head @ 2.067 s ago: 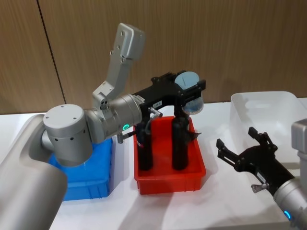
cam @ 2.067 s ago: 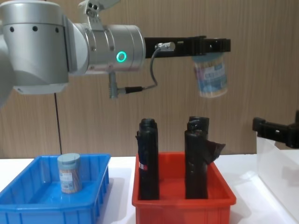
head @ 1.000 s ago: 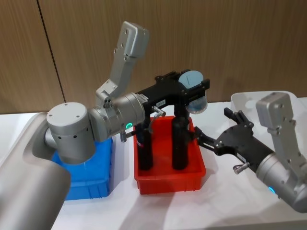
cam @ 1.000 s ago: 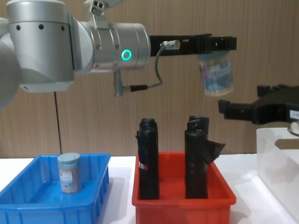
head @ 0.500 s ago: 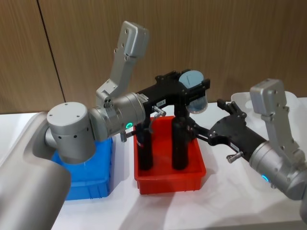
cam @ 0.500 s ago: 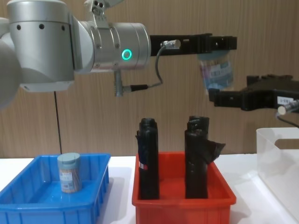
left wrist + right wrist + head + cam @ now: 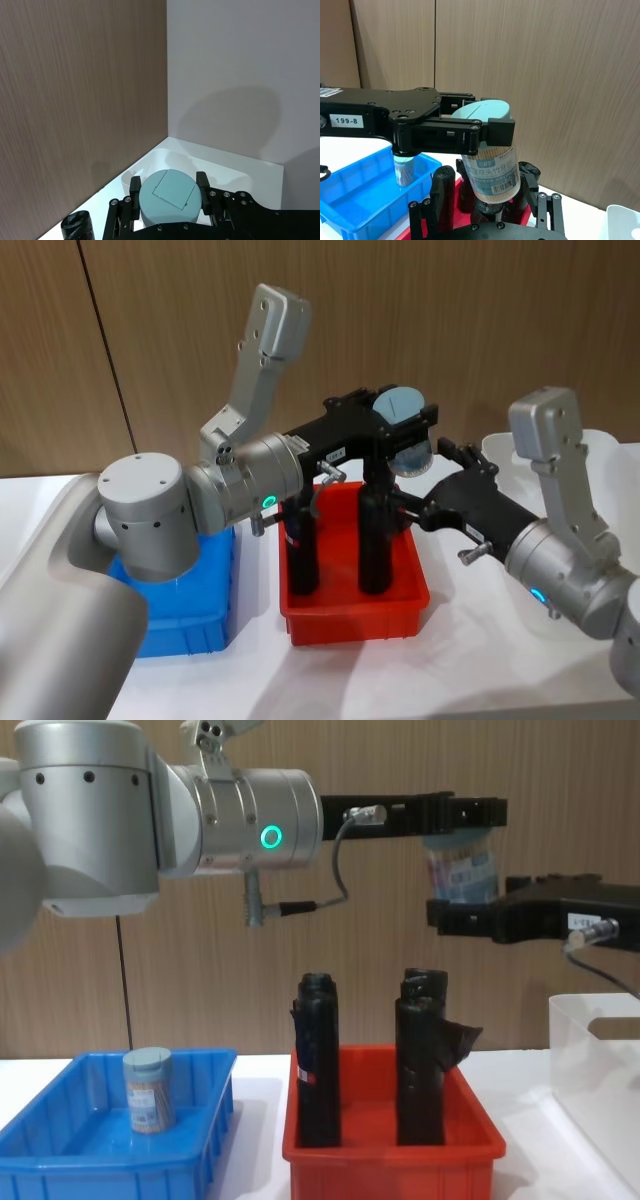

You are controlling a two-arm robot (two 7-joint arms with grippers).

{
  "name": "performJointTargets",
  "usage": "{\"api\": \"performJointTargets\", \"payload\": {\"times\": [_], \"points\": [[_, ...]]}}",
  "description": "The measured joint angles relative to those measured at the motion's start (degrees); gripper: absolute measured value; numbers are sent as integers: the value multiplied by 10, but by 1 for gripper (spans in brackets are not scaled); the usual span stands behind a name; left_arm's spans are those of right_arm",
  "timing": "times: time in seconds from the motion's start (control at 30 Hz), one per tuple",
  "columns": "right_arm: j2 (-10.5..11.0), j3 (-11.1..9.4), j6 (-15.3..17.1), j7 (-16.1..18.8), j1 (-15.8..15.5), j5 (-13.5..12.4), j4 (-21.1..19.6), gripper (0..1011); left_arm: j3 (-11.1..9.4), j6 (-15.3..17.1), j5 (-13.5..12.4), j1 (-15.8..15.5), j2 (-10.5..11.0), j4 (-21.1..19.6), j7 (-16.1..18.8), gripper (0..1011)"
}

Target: Pick the cotton swabs from the blue box and place them into the white box.

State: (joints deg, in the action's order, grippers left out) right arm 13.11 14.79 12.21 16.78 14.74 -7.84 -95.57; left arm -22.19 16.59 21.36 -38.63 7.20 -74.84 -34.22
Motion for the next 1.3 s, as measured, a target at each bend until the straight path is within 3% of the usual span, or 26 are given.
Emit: {"api": "performJointTargets", "payload": {"times": [0.53,0.8,1.0,1.3], "points": [[-12,0,3,9,28,0,30,1002,0,0,0,0,0,0,0,671],[-15,1,-1,13,38,6,42,846,0,0,0,0,0,0,0,671],[-17,3,-4,15,43,10,46,652,0,0,0,0,0,0,0,671],[-18,4,-6,16,46,15,49,646,1,-1,0,0,0,0,1,670]]}}
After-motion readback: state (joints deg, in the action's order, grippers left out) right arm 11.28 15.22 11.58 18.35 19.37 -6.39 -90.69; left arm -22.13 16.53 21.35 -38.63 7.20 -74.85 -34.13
